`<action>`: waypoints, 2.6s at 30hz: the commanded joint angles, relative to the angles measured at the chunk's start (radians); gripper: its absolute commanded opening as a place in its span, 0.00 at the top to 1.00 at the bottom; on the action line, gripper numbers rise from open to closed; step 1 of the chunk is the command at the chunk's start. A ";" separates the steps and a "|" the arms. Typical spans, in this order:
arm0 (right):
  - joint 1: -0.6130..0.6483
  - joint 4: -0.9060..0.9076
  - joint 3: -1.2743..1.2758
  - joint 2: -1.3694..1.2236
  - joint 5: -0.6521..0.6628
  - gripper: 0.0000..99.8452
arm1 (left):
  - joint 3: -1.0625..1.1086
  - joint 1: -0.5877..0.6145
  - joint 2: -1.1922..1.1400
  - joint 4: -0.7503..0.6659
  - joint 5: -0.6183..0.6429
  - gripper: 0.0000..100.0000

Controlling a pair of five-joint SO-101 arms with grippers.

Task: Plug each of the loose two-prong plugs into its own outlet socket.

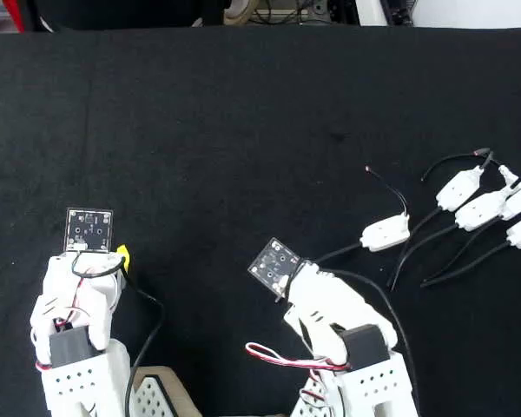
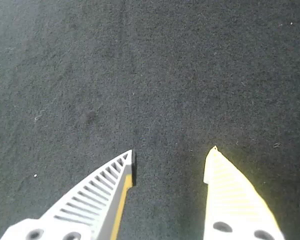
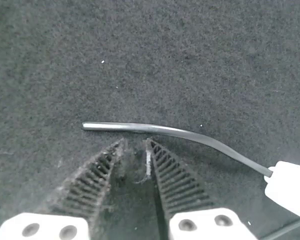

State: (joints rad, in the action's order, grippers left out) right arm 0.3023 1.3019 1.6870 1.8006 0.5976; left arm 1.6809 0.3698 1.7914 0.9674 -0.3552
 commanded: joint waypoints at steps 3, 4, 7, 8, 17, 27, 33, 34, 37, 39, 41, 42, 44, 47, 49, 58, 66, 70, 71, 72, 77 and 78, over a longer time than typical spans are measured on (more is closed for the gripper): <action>0.012 0.008 -0.001 0.065 -0.002 0.95 | 0.019 0.001 0.008 0.012 0.009 0.77; 0.012 0.008 -0.001 0.065 -0.002 0.95 | 0.019 0.001 0.008 0.012 0.009 0.79; 0.012 0.008 -0.001 0.065 -0.002 0.95 | 0.019 0.001 0.008 0.012 0.011 0.88; 0.012 0.008 -0.001 0.065 -0.002 0.95 | 0.019 -0.001 0.009 0.011 0.009 0.92; 0.012 0.008 -0.001 0.065 -0.002 0.95 | 0.019 0.007 0.009 0.012 0.014 0.96; 0.012 0.008 -0.001 0.065 -0.002 0.95 | 0.019 0.005 0.009 0.012 0.014 0.96; 0.012 0.008 -0.001 0.065 -0.002 0.95 | 0.019 0.005 0.009 0.012 0.014 0.96; 0.012 0.008 -0.001 0.065 -0.002 0.95 | 0.019 0.005 0.009 0.012 0.014 0.96; 0.012 0.008 -0.001 0.065 -0.002 0.95 | 0.019 0.005 0.009 0.012 0.014 0.96; 0.012 0.008 -0.001 0.065 -0.002 0.95 | 0.019 0.005 0.009 0.012 0.014 0.96; 0.012 0.008 -0.001 0.065 -0.002 0.95 | 0.019 0.005 0.009 0.012 0.014 0.96; 0.012 0.008 -0.001 0.065 -0.002 0.95 | 0.019 0.005 0.009 0.012 0.014 0.96; 0.012 0.008 -0.001 0.065 -0.002 0.95 | 0.019 0.005 0.009 0.012 0.014 0.96; 0.012 0.008 -0.001 0.065 -0.002 0.95 | 0.019 0.005 0.009 0.012 0.014 0.96; 0.012 0.008 -0.001 0.065 -0.002 0.95 | 0.019 0.005 0.009 0.012 0.014 0.96; 0.012 0.008 -0.001 0.065 -0.002 0.95 | 0.019 0.005 0.009 0.012 0.014 0.96; 0.012 0.008 -0.001 0.065 -0.002 0.95 | 0.019 0.005 0.009 0.012 0.014 0.96; 0.012 0.008 -0.001 0.065 -0.002 0.95 | 0.019 0.005 0.009 0.012 0.014 0.96; 0.012 0.008 -0.001 0.065 -0.002 0.95 | 0.019 0.005 0.009 0.012 0.014 0.96; 0.012 0.008 -0.001 0.065 -0.002 0.95 | 0.019 0.005 0.009 0.012 0.014 0.96; 0.012 0.008 -0.001 0.065 -0.002 0.95 | 0.019 0.005 0.009 0.012 0.014 0.96; 0.012 0.008 -0.001 0.065 -0.002 0.95 | 0.019 0.005 0.009 0.012 0.014 0.96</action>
State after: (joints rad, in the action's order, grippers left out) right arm 0.3023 1.3019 1.6870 1.8006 0.5976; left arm 1.6809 0.3698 1.7914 0.9674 -0.3552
